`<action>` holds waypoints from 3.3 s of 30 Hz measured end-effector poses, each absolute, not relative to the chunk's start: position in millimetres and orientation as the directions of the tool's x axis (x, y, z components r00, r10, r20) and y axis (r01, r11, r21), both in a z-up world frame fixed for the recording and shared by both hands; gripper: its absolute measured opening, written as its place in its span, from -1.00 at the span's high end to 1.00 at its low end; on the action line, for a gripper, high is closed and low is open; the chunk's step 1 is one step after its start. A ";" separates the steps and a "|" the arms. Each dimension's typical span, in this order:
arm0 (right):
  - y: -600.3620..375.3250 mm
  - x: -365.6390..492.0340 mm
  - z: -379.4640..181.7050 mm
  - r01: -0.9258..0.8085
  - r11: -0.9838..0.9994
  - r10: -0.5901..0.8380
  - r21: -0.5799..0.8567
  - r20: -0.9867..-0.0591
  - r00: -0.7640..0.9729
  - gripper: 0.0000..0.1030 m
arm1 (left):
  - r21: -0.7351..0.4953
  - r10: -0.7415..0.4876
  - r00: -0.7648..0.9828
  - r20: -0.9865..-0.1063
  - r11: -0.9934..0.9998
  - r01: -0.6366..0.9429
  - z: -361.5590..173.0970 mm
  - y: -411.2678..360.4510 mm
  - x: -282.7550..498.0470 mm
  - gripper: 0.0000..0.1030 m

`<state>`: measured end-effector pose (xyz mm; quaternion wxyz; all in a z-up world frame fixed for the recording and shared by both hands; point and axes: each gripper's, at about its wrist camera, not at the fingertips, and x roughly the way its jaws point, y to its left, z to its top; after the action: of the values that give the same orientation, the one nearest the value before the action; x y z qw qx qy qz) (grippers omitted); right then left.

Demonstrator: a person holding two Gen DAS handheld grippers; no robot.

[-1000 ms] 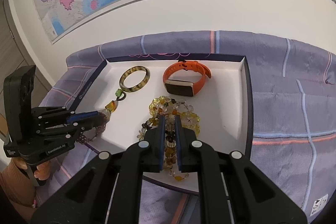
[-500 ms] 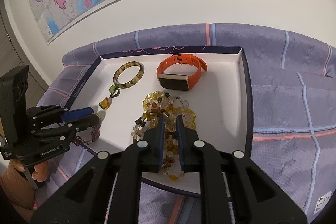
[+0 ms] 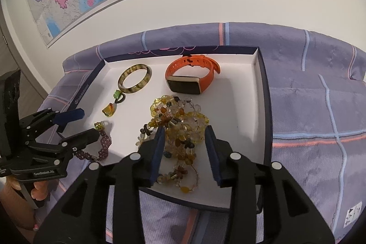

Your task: Organize jewelry

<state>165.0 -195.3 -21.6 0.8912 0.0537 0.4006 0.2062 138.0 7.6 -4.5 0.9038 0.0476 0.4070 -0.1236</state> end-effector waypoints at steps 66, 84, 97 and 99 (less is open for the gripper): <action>-180.6 27.8 -13.3 -0.282 0.953 0.287 0.114 -0.640 0.713 -0.90 | 0.017 -0.007 0.722 -0.692 1.000 0.026 10.1 13.3 33.5 -0.87; -183.2 23.6 -16.0 -0.280 0.952 0.293 0.126 -0.644 0.706 -0.90 | 0.020 -0.008 0.717 -0.697 0.999 0.030 6.6 11.1 30.4 -0.87; -183.4 23.3 -17.3 -0.277 0.952 0.294 0.131 -0.648 0.703 -0.90 | 0.020 -0.007 0.712 -0.703 0.999 0.029 5.5 11.5 30.4 -0.87; -183.3 23.2 -17.8 -0.276 0.952 0.292 0.130 -0.649 0.702 -0.90 | 0.022 -0.003 0.710 -0.704 0.999 0.027 4.6 11.7 30.7 -0.87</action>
<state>23.2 -183.3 -17.8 0.9225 0.0114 0.3537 0.1540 30.7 11.7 4.6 0.9245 0.0153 0.3808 -0.0081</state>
